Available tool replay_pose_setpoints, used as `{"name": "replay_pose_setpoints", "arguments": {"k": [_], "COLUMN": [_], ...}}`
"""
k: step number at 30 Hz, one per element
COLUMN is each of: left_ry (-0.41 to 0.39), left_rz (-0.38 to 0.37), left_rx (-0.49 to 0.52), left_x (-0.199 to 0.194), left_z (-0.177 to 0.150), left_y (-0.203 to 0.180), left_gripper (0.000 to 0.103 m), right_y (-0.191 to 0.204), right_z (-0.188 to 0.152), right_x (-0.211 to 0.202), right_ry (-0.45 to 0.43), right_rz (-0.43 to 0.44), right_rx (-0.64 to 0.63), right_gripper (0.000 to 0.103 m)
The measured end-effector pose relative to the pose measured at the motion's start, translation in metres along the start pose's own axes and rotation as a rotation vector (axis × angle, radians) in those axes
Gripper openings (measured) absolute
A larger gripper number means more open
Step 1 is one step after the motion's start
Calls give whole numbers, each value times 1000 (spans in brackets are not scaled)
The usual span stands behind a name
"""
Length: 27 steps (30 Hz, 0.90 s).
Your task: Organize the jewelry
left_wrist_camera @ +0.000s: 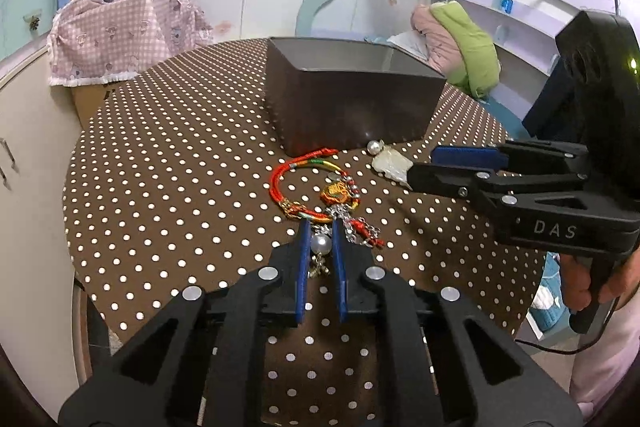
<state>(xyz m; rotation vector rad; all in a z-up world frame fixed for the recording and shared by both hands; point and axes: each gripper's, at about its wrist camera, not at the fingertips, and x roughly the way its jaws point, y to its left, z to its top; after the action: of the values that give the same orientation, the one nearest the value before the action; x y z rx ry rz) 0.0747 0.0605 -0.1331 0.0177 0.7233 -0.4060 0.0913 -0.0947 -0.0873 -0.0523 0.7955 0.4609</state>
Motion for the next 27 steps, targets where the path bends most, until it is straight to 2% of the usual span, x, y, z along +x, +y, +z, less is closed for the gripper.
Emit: {"name": "replay_pose_setpoints", "arguments": {"k": [10,17,23,27], "left_ry": [-66,-104,-84,-79], "left_rz": [-14,10,31,67], "left_rx": [-53,-77,-99,-99], "left_x": [-24,-43,-42,-40], "left_z": [4,2,-4,-6], "left_y": [12,22,30,33], "left_gripper": [11,11,11,11], "right_y": [27,59,74,69], "right_z": [-3,-5,-3,-2], "right_x": [1,11,25,28], "right_ry": [6,27,46,55], "right_rz": [75,141,122,94], "right_rx": [-56,-143,-196,-193], "right_gripper": [39,39,27,9]}}
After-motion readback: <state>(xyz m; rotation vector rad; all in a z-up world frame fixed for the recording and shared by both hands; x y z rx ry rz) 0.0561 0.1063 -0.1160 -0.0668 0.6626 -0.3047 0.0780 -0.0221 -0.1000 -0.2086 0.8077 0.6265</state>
